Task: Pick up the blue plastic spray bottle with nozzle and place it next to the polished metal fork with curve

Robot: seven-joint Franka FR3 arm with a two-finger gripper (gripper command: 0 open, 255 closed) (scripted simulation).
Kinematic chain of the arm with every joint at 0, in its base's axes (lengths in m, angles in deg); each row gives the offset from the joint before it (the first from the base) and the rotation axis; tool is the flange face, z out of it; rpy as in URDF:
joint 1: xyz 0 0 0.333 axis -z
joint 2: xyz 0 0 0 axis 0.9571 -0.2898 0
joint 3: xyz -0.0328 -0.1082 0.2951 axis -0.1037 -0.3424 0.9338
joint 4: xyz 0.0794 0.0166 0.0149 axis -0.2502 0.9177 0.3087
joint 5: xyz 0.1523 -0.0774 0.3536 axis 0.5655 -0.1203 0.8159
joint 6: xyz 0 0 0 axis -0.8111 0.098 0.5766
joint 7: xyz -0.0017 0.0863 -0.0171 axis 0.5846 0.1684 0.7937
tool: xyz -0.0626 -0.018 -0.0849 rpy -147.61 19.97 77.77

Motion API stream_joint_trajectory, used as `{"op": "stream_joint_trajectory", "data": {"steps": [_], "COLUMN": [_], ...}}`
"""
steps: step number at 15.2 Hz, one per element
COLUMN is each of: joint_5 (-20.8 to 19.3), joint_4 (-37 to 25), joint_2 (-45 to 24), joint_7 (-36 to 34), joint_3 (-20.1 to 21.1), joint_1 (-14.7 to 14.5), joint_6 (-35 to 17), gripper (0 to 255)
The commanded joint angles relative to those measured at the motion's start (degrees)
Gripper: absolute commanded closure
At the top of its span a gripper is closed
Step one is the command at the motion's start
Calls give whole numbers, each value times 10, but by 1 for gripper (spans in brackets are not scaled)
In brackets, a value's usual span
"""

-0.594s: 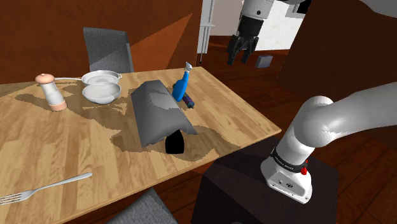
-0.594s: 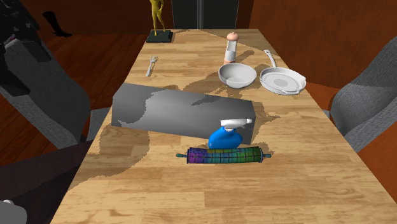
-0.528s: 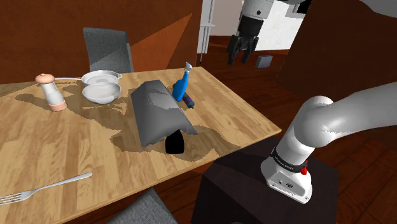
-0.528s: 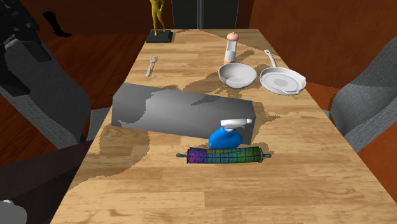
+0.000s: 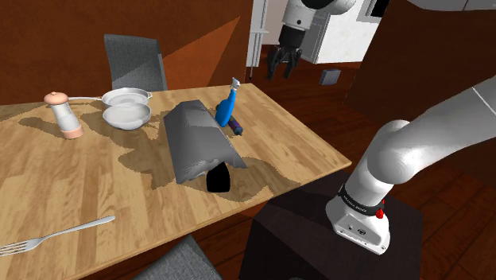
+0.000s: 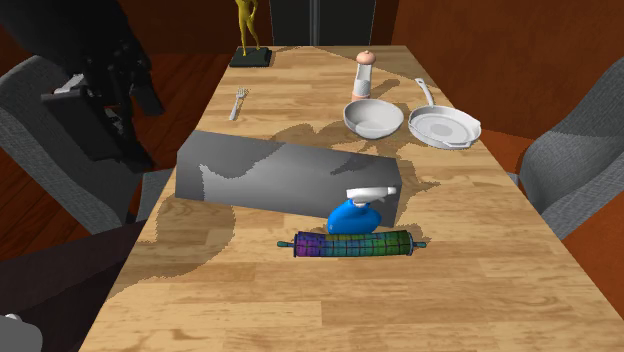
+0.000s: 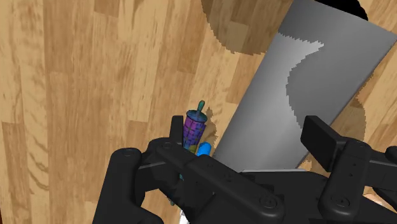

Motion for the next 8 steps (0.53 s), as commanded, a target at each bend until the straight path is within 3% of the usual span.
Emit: {"op": "stream_joint_trajectory", "data": {"steps": [1,8], "joint_5": [8,54], "joint_4": [-14,-114], "joint_2": [-40,-194], "joint_7": [15,77], "joint_3": [-11,-51], "joint_1": [-1,-2], "joint_6": [-26,-74], "gripper": [0,0]}}
